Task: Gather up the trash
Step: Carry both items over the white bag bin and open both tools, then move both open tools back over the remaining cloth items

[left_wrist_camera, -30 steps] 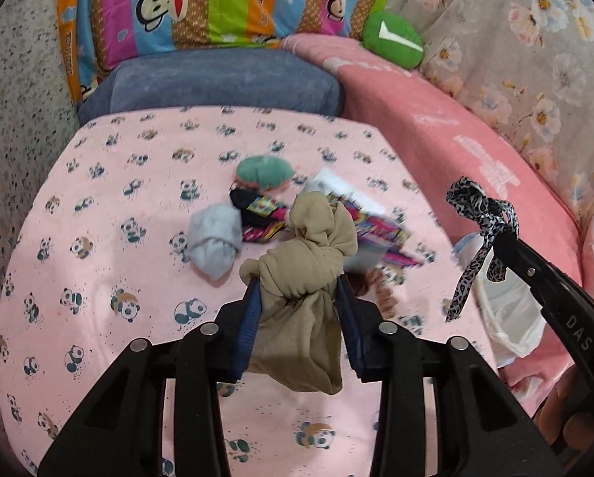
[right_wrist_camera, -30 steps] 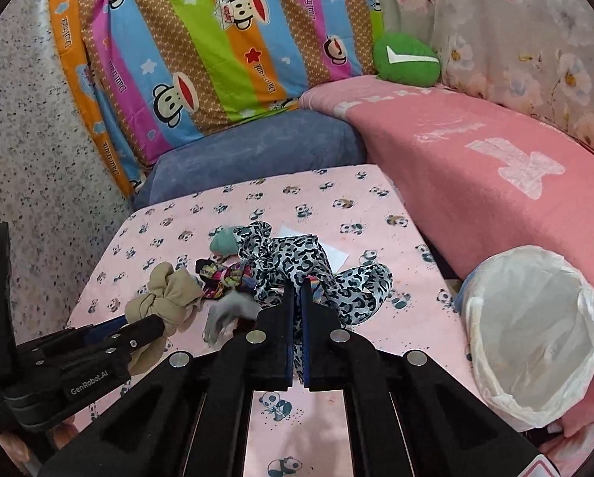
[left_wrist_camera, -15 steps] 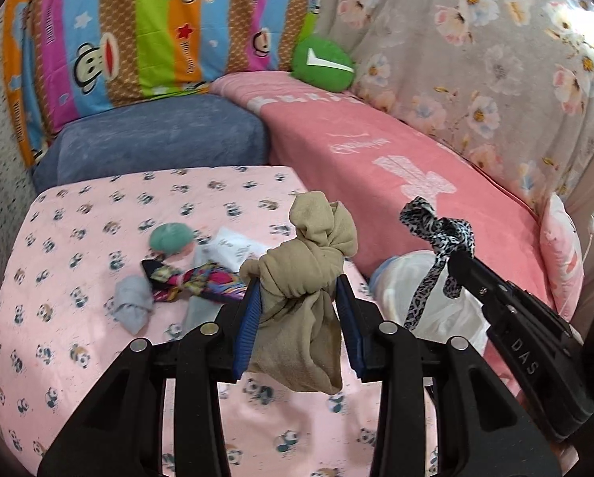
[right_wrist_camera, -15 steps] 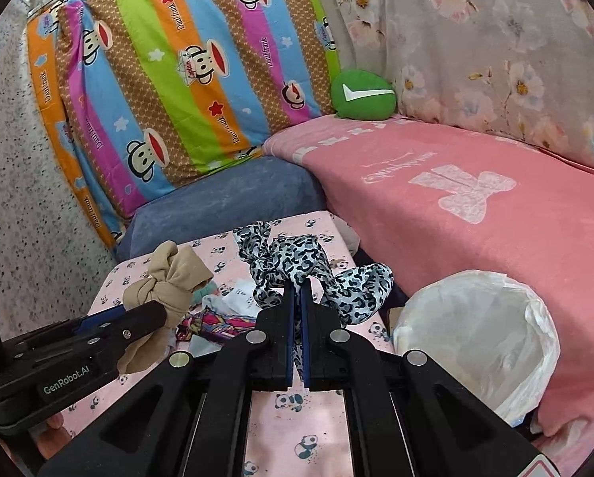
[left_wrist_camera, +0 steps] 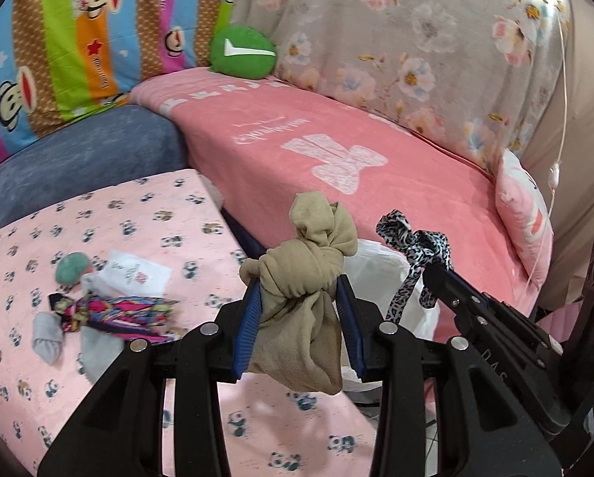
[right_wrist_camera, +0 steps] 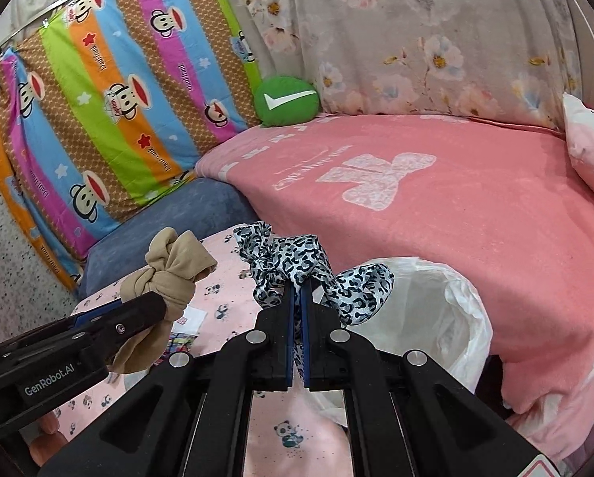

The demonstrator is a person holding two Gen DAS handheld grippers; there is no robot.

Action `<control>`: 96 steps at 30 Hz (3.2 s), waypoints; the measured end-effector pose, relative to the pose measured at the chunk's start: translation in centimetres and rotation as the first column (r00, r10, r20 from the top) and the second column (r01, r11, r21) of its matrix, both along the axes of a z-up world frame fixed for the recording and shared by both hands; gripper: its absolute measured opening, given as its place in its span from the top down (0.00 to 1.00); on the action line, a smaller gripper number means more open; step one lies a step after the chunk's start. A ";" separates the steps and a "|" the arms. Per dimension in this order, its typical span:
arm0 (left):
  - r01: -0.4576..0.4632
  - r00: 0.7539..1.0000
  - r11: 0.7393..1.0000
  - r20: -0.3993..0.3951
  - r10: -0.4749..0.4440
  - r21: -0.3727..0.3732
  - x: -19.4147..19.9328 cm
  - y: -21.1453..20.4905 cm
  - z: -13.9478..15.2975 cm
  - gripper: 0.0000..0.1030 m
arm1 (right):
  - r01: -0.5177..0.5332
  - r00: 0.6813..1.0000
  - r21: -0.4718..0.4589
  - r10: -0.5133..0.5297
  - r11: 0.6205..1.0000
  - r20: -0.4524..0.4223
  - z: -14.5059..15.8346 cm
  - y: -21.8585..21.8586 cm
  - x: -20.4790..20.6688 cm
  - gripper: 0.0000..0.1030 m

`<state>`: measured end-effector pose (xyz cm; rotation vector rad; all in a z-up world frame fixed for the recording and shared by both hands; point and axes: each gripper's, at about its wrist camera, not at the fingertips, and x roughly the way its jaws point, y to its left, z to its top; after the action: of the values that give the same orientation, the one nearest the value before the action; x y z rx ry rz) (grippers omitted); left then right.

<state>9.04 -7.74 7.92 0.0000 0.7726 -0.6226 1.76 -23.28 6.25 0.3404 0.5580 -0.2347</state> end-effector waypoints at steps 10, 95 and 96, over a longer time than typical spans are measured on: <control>0.113 0.993 0.994 -0.023 -0.112 0.014 -0.5 -6.0 -1.1 0.65 | 0.096 0.995 0.027 -0.096 0.995 -0.028 -2.1 -5.0 -1.7 0.97; -0.532 0.801 0.839 -0.255 0.542 0.113 9.9 26.8 -14.1 0.33 | -0.407 0.880 0.047 0.405 0.912 -0.248 -9.6 21.6 10.0 0.59; -0.527 0.802 0.842 -0.260 0.537 0.114 10.2 26.8 -14.4 0.34 | -0.414 0.873 0.058 0.414 0.909 -0.256 -10.1 22.0 10.2 0.59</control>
<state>19.24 19.10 -6.43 -0.2741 1.0102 -0.0634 11.96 -1.30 -3.82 0.1828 0.8798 0.1406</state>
